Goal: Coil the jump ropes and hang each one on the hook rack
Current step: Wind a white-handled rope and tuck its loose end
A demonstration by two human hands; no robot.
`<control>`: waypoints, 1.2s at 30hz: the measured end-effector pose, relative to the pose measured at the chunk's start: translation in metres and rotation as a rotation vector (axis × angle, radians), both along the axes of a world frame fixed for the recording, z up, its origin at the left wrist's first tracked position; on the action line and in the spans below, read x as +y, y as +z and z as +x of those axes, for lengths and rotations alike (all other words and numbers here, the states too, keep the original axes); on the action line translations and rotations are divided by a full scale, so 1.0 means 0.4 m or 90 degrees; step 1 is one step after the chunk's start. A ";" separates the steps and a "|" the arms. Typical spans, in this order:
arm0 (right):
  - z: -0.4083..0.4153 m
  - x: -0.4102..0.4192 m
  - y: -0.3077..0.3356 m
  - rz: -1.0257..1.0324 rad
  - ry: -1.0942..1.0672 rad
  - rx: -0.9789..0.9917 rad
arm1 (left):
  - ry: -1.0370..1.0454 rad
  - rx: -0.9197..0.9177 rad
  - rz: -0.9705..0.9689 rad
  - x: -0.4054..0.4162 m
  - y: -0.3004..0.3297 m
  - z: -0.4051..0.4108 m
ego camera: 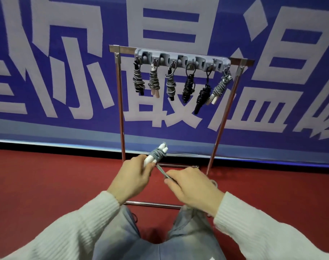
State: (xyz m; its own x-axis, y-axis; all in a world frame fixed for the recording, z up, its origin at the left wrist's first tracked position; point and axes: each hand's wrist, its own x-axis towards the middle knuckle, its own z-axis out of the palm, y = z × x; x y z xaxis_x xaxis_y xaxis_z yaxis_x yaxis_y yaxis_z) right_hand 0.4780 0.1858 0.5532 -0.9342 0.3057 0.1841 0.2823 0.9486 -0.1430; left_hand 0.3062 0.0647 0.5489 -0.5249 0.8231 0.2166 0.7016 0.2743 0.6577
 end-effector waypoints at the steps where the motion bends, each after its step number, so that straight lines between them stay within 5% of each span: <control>1: -0.006 0.002 0.027 0.066 0.020 -0.022 | 0.004 0.068 -0.042 0.006 -0.011 0.007; 4: -0.038 0.030 0.123 0.104 0.102 -0.093 | -0.147 0.214 -0.168 0.021 -0.019 0.027; 6: -0.050 0.064 0.164 -0.117 0.145 -0.136 | -0.310 0.212 -0.195 0.004 0.002 0.053; 8: -0.053 0.091 0.159 -0.391 0.164 -0.122 | -0.399 0.081 -0.145 -0.025 0.023 0.069; 11: -0.050 0.104 0.076 -0.692 0.096 -0.015 | -0.418 -0.291 0.030 -0.064 0.056 0.084; 14: -0.035 0.073 -0.003 -0.899 0.068 0.040 | -0.253 -0.441 0.163 -0.057 0.077 0.088; 16: -0.025 0.057 -0.008 -0.888 0.059 0.080 | -0.130 -0.425 0.176 -0.037 0.086 0.071; 20: -0.040 0.098 0.010 -0.419 -0.053 0.126 | -0.086 -0.503 0.193 -0.028 0.111 0.036; 22: -0.043 0.119 0.005 -0.325 -0.079 0.136 | -0.138 -0.572 0.227 -0.033 0.144 0.023; 28: -0.048 0.127 -0.014 -0.964 -0.002 0.335 | -0.118 -0.734 0.320 0.011 0.232 -0.034; 32: -0.048 0.121 0.005 -0.912 0.005 0.318 | -0.128 -0.862 0.400 0.021 0.242 -0.068; 36: -0.066 0.146 0.022 -0.730 -0.126 0.300 | -0.150 -0.826 0.318 0.021 0.233 -0.048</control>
State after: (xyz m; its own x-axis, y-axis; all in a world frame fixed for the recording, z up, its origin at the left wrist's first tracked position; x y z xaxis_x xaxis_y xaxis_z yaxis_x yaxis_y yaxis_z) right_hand 0.4515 0.2442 0.5618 -0.7700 0.6376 0.0227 0.1024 0.1587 -0.9820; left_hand 0.2872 0.0730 0.6422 -0.4362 0.8997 -0.0161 -0.4736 -0.2143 0.8543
